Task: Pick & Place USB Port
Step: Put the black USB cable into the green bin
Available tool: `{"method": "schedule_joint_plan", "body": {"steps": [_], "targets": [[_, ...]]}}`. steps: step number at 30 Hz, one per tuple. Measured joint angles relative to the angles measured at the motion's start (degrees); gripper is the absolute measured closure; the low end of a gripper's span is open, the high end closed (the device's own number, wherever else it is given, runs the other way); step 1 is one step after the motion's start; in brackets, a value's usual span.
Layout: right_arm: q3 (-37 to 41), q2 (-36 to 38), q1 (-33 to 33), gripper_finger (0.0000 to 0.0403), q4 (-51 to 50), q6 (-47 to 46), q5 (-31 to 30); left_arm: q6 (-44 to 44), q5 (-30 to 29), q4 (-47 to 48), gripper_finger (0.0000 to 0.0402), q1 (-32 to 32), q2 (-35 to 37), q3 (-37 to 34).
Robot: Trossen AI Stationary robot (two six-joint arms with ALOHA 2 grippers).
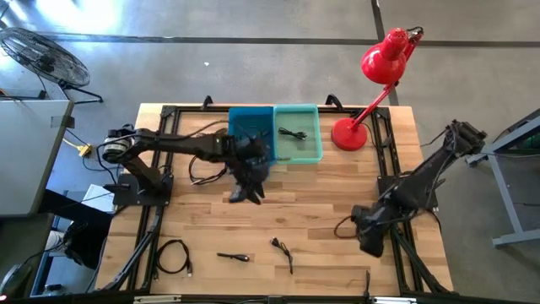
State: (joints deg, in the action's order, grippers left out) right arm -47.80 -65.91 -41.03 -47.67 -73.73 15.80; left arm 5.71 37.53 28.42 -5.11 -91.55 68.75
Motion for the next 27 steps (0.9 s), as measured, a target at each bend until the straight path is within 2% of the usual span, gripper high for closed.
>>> {"method": "schedule_joint_plan", "body": {"steps": [7, 13, 17, 19, 22, 27], "targets": [[0.7, 0.0, -8.9, 0.0300, 18.5, -15.4, 0.3, -0.1, -7.4, 0.0, 0.0257, 5.3, 0.0, 0.0], [0.6, 0.0, -15.7, 0.0300, 27.6, -28.1, -8.8, -0.1, -8.5, 0.0, 0.0257, 7.1, 0.0, 0.0], [0.6, 0.0, -19.1, 0.0300, 32.2, -31.7, -16.2, -0.1, -7.4, 0.5, 0.0257, 7.2, 0.0, 0.0], [0.6, 0.0, -19.9, 0.0300, 37.5, -29.9, -22.0, -0.1, -6.8, 1.2, 0.0257, 7.1, 0.0, 0.0], [-2.7, -0.2, -20.0, 0.0304, 41.6, -21.7, -30.6, -0.1, -6.4, 3.3, 0.0257, 7.4, 0.0, 0.0], [-16.4, -2.1, -19.5, 0.0335, 42.0, -3.0, -39.4, 0.8, -6.2, 6.6, 0.0257, 9.7, 0.0, 0.0]]}}
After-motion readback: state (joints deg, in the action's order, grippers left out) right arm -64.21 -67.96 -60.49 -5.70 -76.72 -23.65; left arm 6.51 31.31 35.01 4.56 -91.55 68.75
